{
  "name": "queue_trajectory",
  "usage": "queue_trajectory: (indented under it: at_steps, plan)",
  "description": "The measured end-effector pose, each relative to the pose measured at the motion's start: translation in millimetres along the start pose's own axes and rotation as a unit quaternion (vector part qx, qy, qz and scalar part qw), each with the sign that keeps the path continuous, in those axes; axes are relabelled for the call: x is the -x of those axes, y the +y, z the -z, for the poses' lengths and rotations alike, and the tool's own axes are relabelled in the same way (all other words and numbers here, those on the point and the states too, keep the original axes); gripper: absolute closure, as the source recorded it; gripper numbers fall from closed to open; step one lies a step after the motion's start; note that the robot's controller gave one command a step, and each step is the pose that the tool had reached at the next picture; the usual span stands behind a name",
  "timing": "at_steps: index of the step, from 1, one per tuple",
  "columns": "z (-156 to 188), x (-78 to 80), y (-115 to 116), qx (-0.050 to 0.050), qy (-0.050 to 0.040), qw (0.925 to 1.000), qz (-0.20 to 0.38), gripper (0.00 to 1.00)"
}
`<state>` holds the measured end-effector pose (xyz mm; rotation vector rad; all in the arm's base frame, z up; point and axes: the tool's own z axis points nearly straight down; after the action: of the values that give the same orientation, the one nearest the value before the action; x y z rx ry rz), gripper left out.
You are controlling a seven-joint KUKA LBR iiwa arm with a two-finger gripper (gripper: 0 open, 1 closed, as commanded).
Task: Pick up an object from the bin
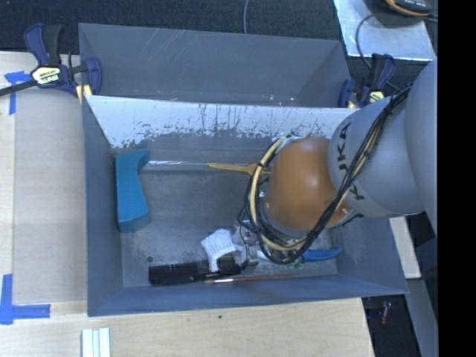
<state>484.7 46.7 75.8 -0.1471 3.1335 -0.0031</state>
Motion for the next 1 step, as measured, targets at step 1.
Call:
queue_trajectory:
  at_steps: [1]
  plan:
    - [-3.5, 3.8, 33.1, -0.001, -0.0031, 0.9966, 0.082, 1.00]
